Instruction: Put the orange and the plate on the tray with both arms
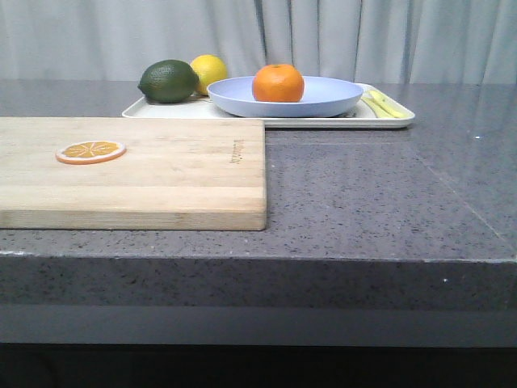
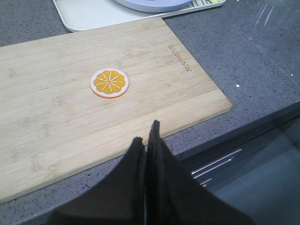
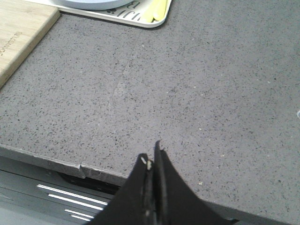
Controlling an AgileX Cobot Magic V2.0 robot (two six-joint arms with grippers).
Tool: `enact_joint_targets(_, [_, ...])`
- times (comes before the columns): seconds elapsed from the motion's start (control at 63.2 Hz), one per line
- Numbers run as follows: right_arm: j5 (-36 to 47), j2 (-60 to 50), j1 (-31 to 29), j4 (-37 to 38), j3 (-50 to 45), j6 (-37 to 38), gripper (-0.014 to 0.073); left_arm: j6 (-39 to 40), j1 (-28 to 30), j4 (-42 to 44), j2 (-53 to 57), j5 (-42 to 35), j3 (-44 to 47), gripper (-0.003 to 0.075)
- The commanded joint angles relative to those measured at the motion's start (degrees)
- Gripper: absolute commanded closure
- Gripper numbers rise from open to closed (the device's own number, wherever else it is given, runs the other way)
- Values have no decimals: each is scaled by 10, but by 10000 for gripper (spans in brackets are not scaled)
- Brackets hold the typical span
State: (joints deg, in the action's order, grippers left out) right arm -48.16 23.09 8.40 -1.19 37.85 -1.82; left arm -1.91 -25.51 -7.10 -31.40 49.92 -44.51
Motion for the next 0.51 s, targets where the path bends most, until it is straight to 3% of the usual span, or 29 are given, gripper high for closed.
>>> enact_joint_targets(0.0, [40,3,-1,1,13,-4,711,-1,2,-10,-1,-43,-13,740])
enact_joint_targets(0.269, [40,3,-1,1,13,-4,711,-1,2,-10,12,-60,4,740])
enact_joint_targets(0.491, [40,3,-1,1,13,-4,711,-1,97,16,102,-146,118,740])
